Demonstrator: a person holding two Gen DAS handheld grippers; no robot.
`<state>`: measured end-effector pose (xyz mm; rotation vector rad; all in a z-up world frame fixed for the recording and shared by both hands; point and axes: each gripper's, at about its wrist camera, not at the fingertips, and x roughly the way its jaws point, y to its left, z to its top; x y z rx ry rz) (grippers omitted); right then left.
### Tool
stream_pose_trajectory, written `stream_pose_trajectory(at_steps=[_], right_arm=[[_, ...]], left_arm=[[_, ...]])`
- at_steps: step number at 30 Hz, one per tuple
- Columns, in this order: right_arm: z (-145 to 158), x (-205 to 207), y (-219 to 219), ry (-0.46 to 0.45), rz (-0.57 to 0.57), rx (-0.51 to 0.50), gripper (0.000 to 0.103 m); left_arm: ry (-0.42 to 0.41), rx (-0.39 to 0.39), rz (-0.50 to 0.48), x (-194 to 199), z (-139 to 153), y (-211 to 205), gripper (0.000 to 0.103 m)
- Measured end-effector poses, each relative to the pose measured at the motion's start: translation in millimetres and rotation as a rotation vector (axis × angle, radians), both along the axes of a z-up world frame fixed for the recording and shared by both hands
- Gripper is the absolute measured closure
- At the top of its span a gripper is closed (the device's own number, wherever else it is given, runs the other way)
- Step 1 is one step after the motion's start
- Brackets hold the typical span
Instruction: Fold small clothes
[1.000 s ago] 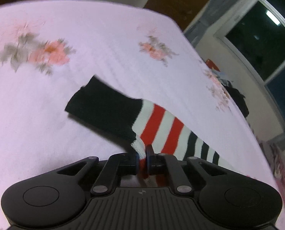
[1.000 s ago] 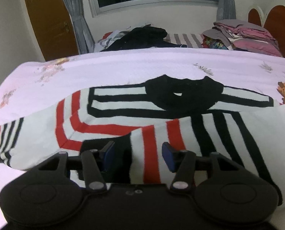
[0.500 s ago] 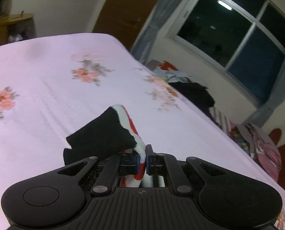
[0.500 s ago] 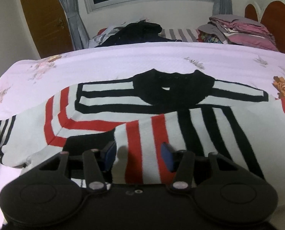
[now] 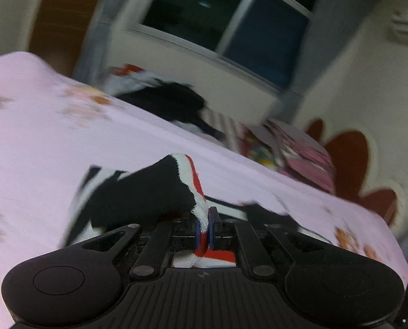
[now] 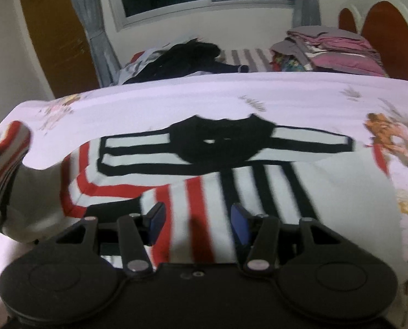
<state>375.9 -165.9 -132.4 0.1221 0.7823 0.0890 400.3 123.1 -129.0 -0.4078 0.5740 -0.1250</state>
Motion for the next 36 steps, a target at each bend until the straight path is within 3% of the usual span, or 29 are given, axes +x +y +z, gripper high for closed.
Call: stream_pose_trajectory(at_steps=[3, 7, 9, 12, 13, 15, 16, 20, 24, 29, 32, 35, 36], right_arm=[[1, -11, -22, 0.0, -0.033, 0.004, 0.051], [-2, -22, -46, 0.012, -0.068, 0.04, 0.05], [-2, -26, -54, 0.017, -0.075, 0.069, 0.048], [0, -30, -58, 0.008, -0.065, 0.085, 0.044], [1, -30, -57, 0.005, -0.059, 0.088, 0.044], [3, -30, -54, -0.001, -0.044, 0.101, 0.044], [4, -29, -50, -0.005, -0.03, 0.112, 0.044], [11, -27, -24, -0.024, 0.05, 0.129, 0.042], [12, -24, 15, -0.024, 0.157, 0.11, 0.042], [-7, -13, 67, 0.01, 0.239, -0.019, 0.043], [-18, -4, 83, 0.018, 0.232, -0.098, 0.049], [-21, 5, 87, 0.018, 0.225, -0.097, 0.07], [-20, 7, 86, 0.018, 0.216, -0.083, 0.074]], left_arm=[[0.024, 0.016, -0.123, 8, -7, -49, 0.098], [0.139, 0.101, -0.261, 18, -32, -105, 0.097], [0.21, 0.129, -0.286, 21, -43, -118, 0.097], [0.218, 0.146, -0.285, 9, -41, -121, 0.094], [0.216, 0.153, -0.286, 7, -37, -120, 0.086], [0.194, 0.166, -0.275, 0, -28, -113, 0.023], [0.165, 0.181, -0.249, -7, -22, -107, 0.017], [0.127, 0.219, -0.204, -24, -14, -82, 0.017], [0.149, 0.239, -0.078, -34, -14, -34, 0.017], [0.187, 0.278, 0.01, -45, -30, 6, 0.017], [0.193, 0.329, 0.024, -50, -45, 15, 0.017], [0.204, 0.335, 0.034, -45, -58, 19, 0.018], [0.198, 0.33, 0.032, -42, -61, 19, 0.025]])
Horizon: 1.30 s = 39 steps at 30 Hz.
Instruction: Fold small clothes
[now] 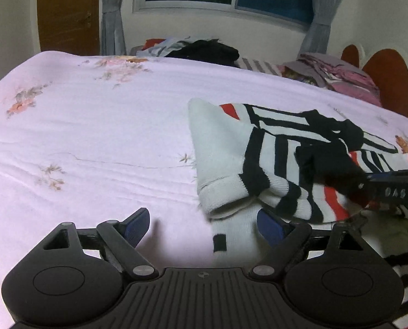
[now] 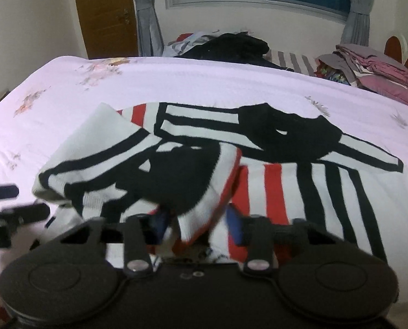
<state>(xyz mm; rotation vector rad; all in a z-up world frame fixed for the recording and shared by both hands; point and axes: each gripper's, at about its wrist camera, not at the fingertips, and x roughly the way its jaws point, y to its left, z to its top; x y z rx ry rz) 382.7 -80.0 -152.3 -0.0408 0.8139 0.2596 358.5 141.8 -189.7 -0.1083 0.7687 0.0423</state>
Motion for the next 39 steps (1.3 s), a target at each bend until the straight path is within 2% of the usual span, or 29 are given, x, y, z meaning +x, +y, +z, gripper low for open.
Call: stream_pose_trajectory(at_steps=[4, 5, 6, 8, 10, 11, 14, 17, 20, 23, 24, 26, 28, 30, 34, 37, 39], right_arm=[[11, 1, -16, -0.02, -0.051, 0.088, 0.093], [17, -1, -25, -0.039, -0.08, 0.107, 0.095], [22, -4, -33, -0.054, -0.105, 0.123, 0.096], [33, -7, -57, -0.088, -0.176, 0.157, 0.096], [39, -11, -83, -0.108, -0.246, 0.165, 0.096], [37, -12, -95, -0.095, -0.271, 0.172, 0.096], [22, -17, -121, -0.045, -0.333, 0.173, 0.096], [2, -22, -138, 0.046, -0.381, 0.21, 0.094], [-3, -27, -142, 0.061, -0.398, 0.222, 0.081], [-3, -28, -145, 0.064, -0.404, 0.272, 0.064], [-4, -25, -146, 0.067, -0.406, 0.268, 0.063], [-5, -22, -150, 0.068, -0.408, 0.282, 0.068], [-6, -20, -152, 0.078, -0.406, 0.299, 0.093], [-2, -20, -149, 0.058, -0.388, 0.29, 0.095], [16, -32, -143, -0.044, -0.355, 0.19, 0.096], [1, -27, -146, 0.045, -0.35, 0.165, 0.094], [-4, -29, -150, 0.066, -0.354, 0.189, 0.09]], left_arm=[[-0.022, 0.02, -0.031, 16, -6, -10, 0.043], [-0.029, 0.031, -0.034, 20, -7, -14, 0.054], [-0.035, 0.027, -0.031, 23, -7, -15, 0.06], [-0.051, 0.018, -0.024, 26, -4, -16, 0.066], [-0.06, 0.033, -0.045, 28, -2, -21, 0.066], [-0.056, 0.042, -0.059, 29, -3, -23, 0.066], [-0.023, 0.069, -0.084, 30, -8, -30, 0.08], [-0.012, 0.06, -0.077, 27, -9, -31, 0.08], [-0.009, 0.065, -0.086, 25, -5, -33, 0.08], [-0.001, 0.075, -0.093, 26, -5, -34, 0.08], [0.002, 0.081, -0.097, 26, -5, -34, 0.08], [0.008, 0.086, -0.096, 27, -6, -35, 0.08], [0.011, 0.091, -0.096, 28, -7, -36, 0.08], [0.013, 0.093, -0.095, 28, -6, -36, 0.08], [0.02, 0.082, -0.098, 28, -5, -36, 0.08], [0.036, 0.082, -0.093, 30, -5, -38, 0.08], [0.053, 0.059, -0.1, 29, -1, -36, 0.079]])
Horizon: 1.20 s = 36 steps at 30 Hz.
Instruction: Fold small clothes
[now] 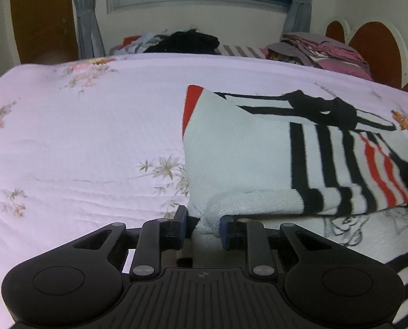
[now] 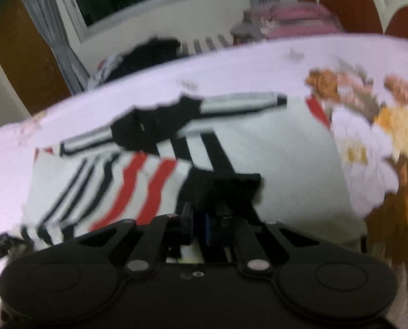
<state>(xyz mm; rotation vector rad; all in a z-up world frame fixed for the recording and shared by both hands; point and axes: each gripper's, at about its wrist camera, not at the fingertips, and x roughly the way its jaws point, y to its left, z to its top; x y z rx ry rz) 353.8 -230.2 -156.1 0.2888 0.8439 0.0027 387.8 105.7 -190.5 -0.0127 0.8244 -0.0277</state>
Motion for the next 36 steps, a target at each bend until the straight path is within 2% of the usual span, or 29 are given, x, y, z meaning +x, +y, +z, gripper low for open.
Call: stream_pose_trajectory(at_steps=[1, 2, 3, 5, 9, 11, 16, 18, 21, 25, 26, 27, 29, 30, 32, 33, 35, 36], right_arm=[[2, -3, -4, -0.011, -0.021, 0.012, 0.079], [4, -5, -8, -0.024, -0.037, 0.022, 0.072], [7, -7, -13, -0.036, -0.045, 0.037, 0.063], [10, -7, -20, -0.043, -0.057, 0.04, 0.062], [6, 0, -37, -0.033, -0.11, 0.073, 0.062], [1, 7, -42, -0.014, -0.117, 0.089, 0.062], [-5, 20, -35, 0.0, -0.098, 0.097, 0.062], [-5, 22, -31, -0.004, -0.094, 0.09, 0.067], [-2, 22, -27, -0.018, -0.076, 0.079, 0.08], [4, 19, -23, -0.064, -0.064, 0.013, 0.092], [9, 17, -23, -0.095, -0.07, -0.004, 0.092], [14, 14, -23, -0.125, -0.075, -0.022, 0.093], [15, 14, -23, -0.143, -0.095, -0.102, 0.096], [10, 18, -25, -0.112, -0.1, -0.114, 0.101], [-6, 25, -35, -0.037, -0.109, -0.074, 0.101], [-8, 25, -36, -0.03, -0.1, -0.068, 0.1], [-3, 21, -36, -0.06, -0.119, -0.083, 0.087], [1, 18, -38, -0.082, -0.14, -0.088, 0.084]], left_arm=[[0.016, -0.011, -0.008, -1, 3, 2, 0.076], [0.034, -0.025, -0.016, -3, 5, 5, 0.061], [0.048, -0.044, -0.025, -6, 7, 8, 0.042], [0.043, -0.057, -0.023, -15, 14, 14, 0.032], [0.02, -0.089, 0.012, -18, 28, 25, 0.032], [0.011, -0.108, 0.039, -5, 32, 29, 0.032], [-0.024, -0.091, 0.062, 42, 29, 25, 0.032], [-0.023, -0.101, 0.065, 61, 25, 23, 0.032], [-0.023, -0.127, 0.099, 89, 18, 25, 0.032], [-0.013, -0.162, 0.124, 118, 4, 26, 0.033], [-0.018, -0.158, 0.123, 124, 2, 25, 0.039], [-0.022, -0.148, 0.118, 129, -1, 23, 0.061], [0.002, -0.127, 0.122, 139, -10, 20, 0.075], [0.002, -0.122, 0.135, 142, -15, 20, 0.075], [-0.017, -0.11, 0.154, 146, -19, 20, 0.075], [-0.024, -0.106, 0.163, 148, -20, 20, 0.075], [-0.025, -0.111, 0.178, 151, -19, 20, 0.075], [-0.025, -0.112, 0.18, 151, -19, 20, 0.075]])
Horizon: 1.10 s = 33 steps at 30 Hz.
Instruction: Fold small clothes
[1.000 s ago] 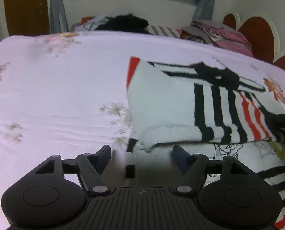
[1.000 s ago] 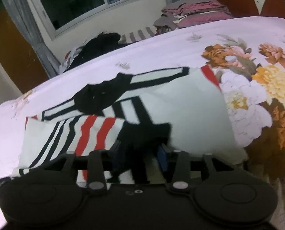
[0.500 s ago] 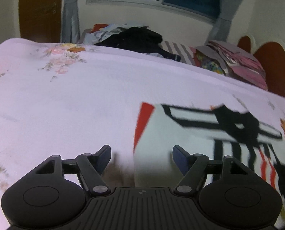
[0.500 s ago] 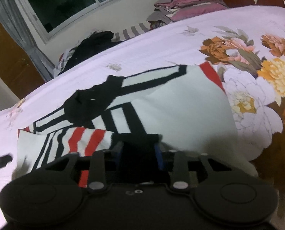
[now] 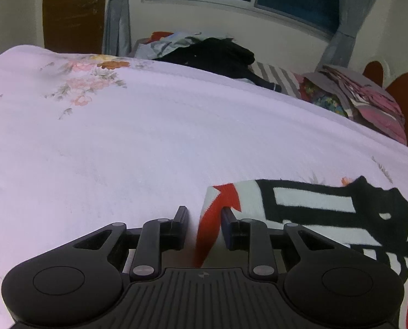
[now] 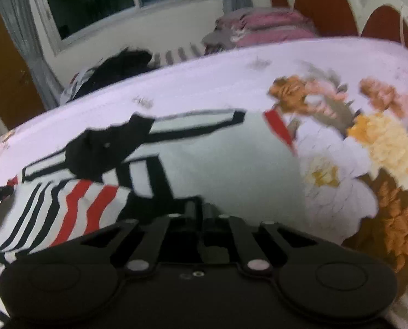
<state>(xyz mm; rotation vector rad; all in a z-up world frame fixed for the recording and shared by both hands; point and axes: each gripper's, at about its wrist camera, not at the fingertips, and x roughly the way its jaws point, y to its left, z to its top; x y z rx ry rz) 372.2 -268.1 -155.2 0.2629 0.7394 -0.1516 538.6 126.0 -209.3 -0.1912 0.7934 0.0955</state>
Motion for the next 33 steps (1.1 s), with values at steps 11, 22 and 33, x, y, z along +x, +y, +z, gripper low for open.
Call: stream_pose_trajectory(at_steps=[11, 22, 33], right_arm=[[20, 1, 37, -0.066, 0.197, 0.009, 0.068], [-7, -1, 65, 0.058, 0.282, -0.12, 0.07], [10, -17, 51, 0.048, 0.259, -0.069, 0.064]], left_arm=[[-0.069, -0.033, -0.106, -68, 38, -20, 0.075], [0.012, -0.013, -0.208, -125, 10, -48, 0.075], [0.03, -0.015, -0.167, -136, 26, -56, 0.075]])
